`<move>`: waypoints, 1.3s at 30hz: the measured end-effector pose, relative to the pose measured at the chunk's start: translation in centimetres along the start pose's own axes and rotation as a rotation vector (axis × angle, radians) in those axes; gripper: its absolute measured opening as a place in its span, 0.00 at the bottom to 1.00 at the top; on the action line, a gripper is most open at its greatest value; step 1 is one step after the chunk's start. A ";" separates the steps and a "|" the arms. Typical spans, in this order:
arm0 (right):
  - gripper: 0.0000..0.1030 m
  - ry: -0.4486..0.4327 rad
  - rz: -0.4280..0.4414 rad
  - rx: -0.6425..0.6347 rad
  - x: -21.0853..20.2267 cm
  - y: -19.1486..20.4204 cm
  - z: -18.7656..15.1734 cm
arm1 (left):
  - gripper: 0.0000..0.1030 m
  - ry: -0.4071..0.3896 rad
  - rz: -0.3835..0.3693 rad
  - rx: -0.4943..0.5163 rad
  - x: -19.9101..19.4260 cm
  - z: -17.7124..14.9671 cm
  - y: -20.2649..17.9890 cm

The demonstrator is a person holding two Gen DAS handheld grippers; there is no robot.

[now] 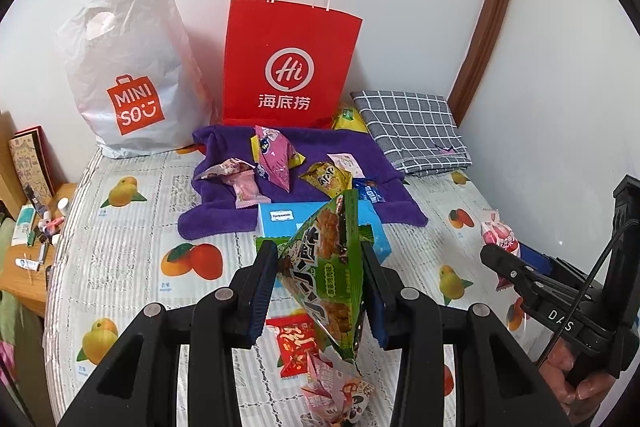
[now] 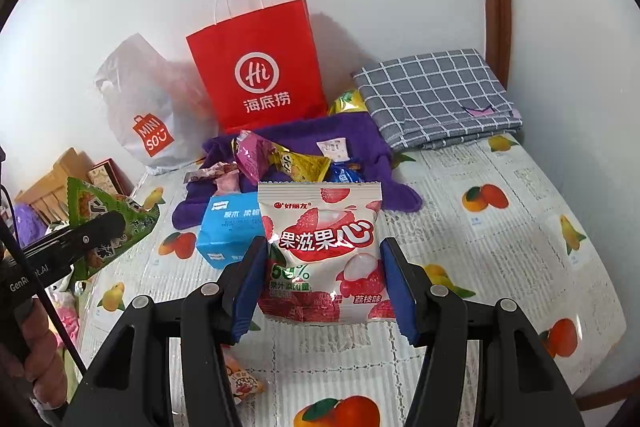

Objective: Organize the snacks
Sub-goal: 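Carry the green bag and lychee candy bag with both tools toward the purple towel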

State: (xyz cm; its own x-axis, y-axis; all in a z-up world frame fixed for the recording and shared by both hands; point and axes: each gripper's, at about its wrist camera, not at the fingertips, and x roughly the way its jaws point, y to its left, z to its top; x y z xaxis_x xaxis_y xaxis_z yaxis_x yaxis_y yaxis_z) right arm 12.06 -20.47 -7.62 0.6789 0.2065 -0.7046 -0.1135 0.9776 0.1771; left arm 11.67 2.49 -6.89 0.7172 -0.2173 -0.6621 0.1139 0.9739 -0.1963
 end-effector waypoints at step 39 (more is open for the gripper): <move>0.55 0.017 0.026 -0.152 12.9 4.9 8.5 | 0.37 0.033 0.128 -0.060 8.1 5.5 7.6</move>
State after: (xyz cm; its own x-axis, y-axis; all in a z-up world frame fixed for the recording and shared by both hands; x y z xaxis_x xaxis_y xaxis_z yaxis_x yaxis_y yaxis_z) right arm 26.46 -13.39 -10.03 0.6623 0.2311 -0.7127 -0.2405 0.9665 0.0899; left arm 22.14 8.50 -9.77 0.7000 -0.0947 -0.7079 -0.0190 0.9884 -0.1510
